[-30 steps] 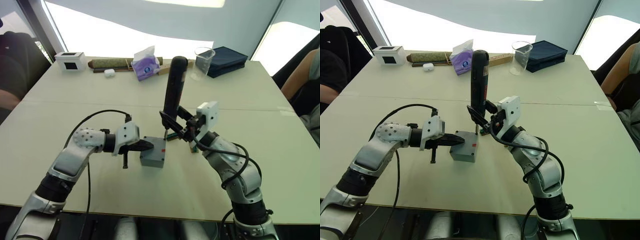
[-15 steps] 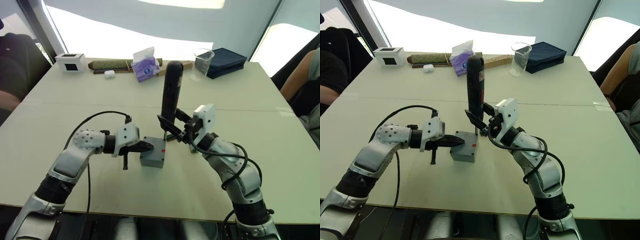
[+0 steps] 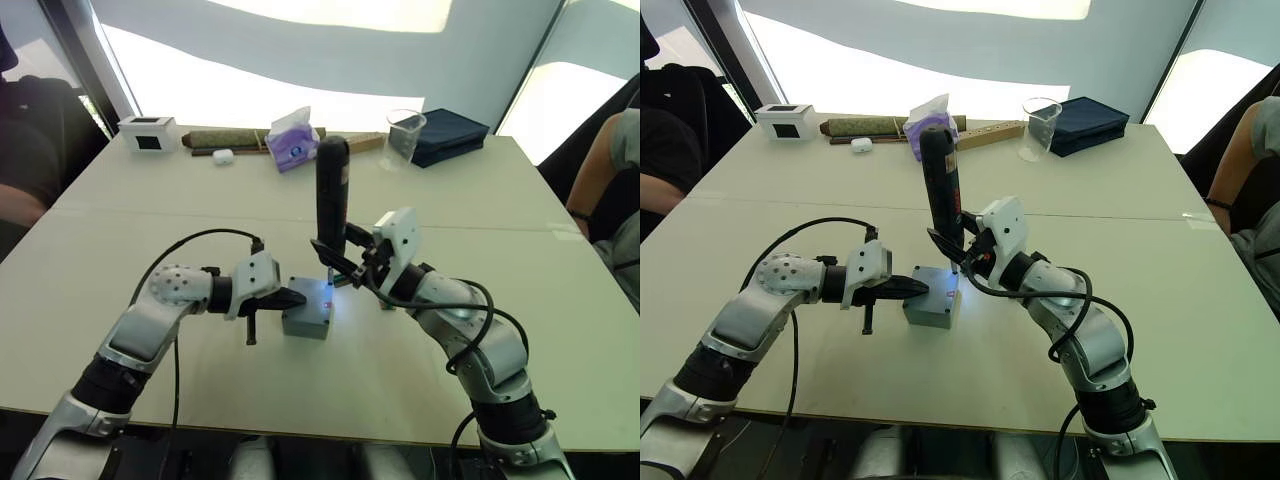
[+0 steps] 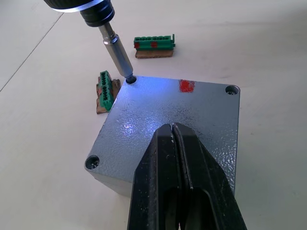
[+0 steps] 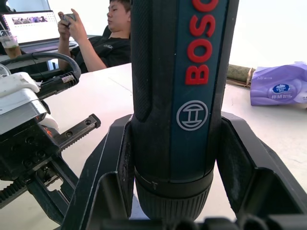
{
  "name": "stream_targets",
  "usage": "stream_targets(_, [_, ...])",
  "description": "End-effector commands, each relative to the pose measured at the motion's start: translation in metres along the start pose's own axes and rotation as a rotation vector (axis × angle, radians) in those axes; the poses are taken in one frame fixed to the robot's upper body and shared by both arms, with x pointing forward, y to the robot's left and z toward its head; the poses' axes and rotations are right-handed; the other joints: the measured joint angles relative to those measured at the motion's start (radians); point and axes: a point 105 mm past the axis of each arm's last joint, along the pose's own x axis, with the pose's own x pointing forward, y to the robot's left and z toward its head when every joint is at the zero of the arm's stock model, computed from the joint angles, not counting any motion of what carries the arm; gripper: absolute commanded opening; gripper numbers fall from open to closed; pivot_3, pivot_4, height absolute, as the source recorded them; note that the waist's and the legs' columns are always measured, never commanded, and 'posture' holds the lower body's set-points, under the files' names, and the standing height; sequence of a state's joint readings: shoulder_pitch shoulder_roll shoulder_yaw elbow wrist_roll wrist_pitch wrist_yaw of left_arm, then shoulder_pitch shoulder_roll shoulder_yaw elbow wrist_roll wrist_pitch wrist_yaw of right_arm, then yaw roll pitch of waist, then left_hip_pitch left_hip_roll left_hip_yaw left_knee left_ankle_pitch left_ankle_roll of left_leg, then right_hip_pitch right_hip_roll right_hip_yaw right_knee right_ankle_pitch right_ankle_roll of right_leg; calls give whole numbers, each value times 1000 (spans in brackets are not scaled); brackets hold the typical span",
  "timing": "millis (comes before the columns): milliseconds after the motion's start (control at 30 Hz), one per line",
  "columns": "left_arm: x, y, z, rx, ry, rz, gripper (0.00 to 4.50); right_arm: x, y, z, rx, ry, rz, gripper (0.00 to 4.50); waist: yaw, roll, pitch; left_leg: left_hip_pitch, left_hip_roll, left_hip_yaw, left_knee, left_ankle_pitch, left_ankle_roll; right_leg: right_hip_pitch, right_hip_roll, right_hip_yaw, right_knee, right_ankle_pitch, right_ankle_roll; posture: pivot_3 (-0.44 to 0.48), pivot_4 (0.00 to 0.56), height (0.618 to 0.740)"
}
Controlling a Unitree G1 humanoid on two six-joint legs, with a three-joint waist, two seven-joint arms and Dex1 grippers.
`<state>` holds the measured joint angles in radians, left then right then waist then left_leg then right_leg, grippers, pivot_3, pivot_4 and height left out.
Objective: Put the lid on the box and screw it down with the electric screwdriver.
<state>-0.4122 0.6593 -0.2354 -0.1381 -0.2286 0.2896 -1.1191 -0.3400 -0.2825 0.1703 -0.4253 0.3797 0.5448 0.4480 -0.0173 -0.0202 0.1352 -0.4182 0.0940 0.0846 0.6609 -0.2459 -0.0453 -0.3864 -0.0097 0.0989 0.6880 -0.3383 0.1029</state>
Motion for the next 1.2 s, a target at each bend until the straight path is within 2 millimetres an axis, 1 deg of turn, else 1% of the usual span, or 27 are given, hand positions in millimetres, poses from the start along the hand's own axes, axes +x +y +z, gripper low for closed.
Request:
stream_targets(33, [4, -6, -6, -11, 25, -22, 0, -6, 1, -44, 95, 171, -12, 1801, 0, 0, -1, 0, 0, 0, 0, 0, 0, 0, 0, 0, 0, 0, 0, 0, 150, 721])
stream_targets(133, [4, -5, -4, -13, 19, -21, 0, -6, -1, -42, 80, 157, -22, 1801, 0, 0, -1, 0, 0, 0, 0, 0, 0, 0, 0, 0, 0, 0, 0, 0, 150, 721])
stream_targets(200, [3, -5, -4, -11, 21, -21, 0, -5, -3, -37, 73, 133, -33, 1801, 1, 0, -1, 0, 0, 0, 0, 0, 0, 0, 0, 0, -1, -1, -1, 0, 150, 721])
stream_targets(300, [1, -8, -6, -13, 25, -30, 0, -3, -3, -21, 38, 81, -25, 1801, 1, 0, -1, 0, 0, 0, 0, 0, 1, 0, 0, 0, -1, -1, -2, 0, 150, 721])
stream_targets(333, [0, -8, -6, -13, 25, -30, 0, -2, -5, -13, 39, 60, -37, 1801, 0, 0, -1, 0, 0, 0, 0, 0, 1, 0, 0, 0, -1, -1, -2, 0, 150, 721])
stream_targets(433, [-2, -6, 3, -25, -16, -17, 0, 1, -10, 29, 55, -91, -49, 1801, 0, 1, 0, 0, 0, 0, 0, 0, 1, 0, 0, 0, -1, -1, -2, 0, 150, 721])
stream_targets(467, [-3, -5, 7, -32, -35, -13, 0, 1, -14, 44, 63, -144, -68, 1801, 0, 1, 0, -1, 0, 0, 0, 0, 1, -1, 0, 0, -1, -1, -2, 0, 150, 721])
stream_targets(533, [-6, -3, 16, -27, -63, -8, 0, -2, -27, 83, 60, -275, -133, 1801, 0, 2, 4, -6, 0, 0, 0, 0, 1, -6, 0, 0, 0, 0, 0, 0, 150, 721])
stream_targets(567, [-7, -2, 19, -24, -69, -6, 0, -3, -31, 95, 60, -312, -155, 1801, 0, 3, 7, -8, 0, 0, 0, 0, 0, -8, 0, 0, 0, 0, 0, 0, 150, 721])
stream_targets(600, [-7, -2, 22, -18, -74, -6, 0, -5, -34, 104, 50, -326, -173, 1801, 0, 3, 8, -12, 0, 1, 0, 0, 0, -12, -1, 0, 1, 1, 0, 0, 150, 721])
stream_targets(633, [-8, -2, 23, -14, -77, -5, 0, -6, -36, 108, 45, -325, -182, 1801, 0, 3, 8, -14, 0, 0, 1, 0, -1, -14, -1, 0, 1, 1, 0, 0, 150, 721])
stream_targets(667, [-9, -2, 27, -6, -87, -6, 0, -7, -37, 114, 42, -319, -176, 1801, 2, 3, 8, -14, 0, 0, 1, 0, -1, -15, -1, 0, 1, 1, 0, 0, 150, 721])
stream_targets(700, [-10, -2, 34, 8, -104, -6, 0, -9, -42, 119, 42, -292, -194, 1801, 4, 3, 8, -15, 0, 0, 0, 0, -1, -15, -1, 0, 1, 1, 1, 0, 150, 721])
stream_targets(767, [-15, -2, 49, 40, -139, -15, 0, -11, -57, 104, -26, -45, -252, 1801, 2, 4, 9, -18, 0, 0, -1, 0, -1, -18, -1, 0, 0, 1, 0, 0, 150, 721])
stream_targets(800, [-15, -2, 54, 48, -150, -18, 0, -15, -64, 97, -60, 51, -284, 1801, 4, 4, 9, -20, 0, 0, 0, 1, -1, -20, -1, 0, 1, 1, 0, 0, 150, 721])
stream_targets(867, [-19, -4, 63, 70, -166, -28, 0, -24, -77, 86, 56, 209, -336, 1801, 3, 4, 9, -22, 0, 0, 1, 1, -2, -22, -1, -1, 1, 1, 0, 0, 150, 721])
stream_targets(900, [-23, -4, 66, 80, -171, -31, 0, -28, -80, 84, 89, 261, -355, 1801, 1, 4, 9, -22, 0, 0, 1, 1, -2, -23, -1, 0, 1, 1, 0, 0, 150, 721])
stream_targets(967, [-29, -5, 73, 91, -185, -37, 0, -40, -87, 67, 122, 413, -354, 1801, -2, 5, 10, -23, 0, 1, 1, 1, -1, -24, -1, 0, 1, 1, 0, 0, 150, 721])
stream_targets(1000, [-31, -6, 75, 90, -191, -43, 0, -47, -91, 62, 121, 470, -351, 1801, -1, 6, 10, -23, 0, 1, 1, 1, -1, -24, -1, 0, 1, 1, 0, 0, 150, 721])
stream_targets(1067, [-32, -7, 80, 94, -204, -49, 0, -58, -98, 57, 109, 522, -382, 1801, 1, 8, 14, -24, 0, 1, 0, 1, -1, -25, -1, 0, 0, 1, 0, 0, 150, 721])
stream_targets(1167, [-34, -10, 83, 101, -211, -53, 0, -81, -115, 26, 226, 677, -444, 1801, 0, 8, 16, -26, 0, 1, 0, 0, 0, -26, -1, 1, -1, 1, 0, 0, 150, 721])
stream_targets(1200, [-34, -11, 83, 102, -210, -52, 0, -88, -119, 19, 238, 716, -466, 1801, 0, 6, 17, -25, 0, 1, 0, 0, 1, -25, -1, 1, -1, 1, 0, 0, 150, 721])
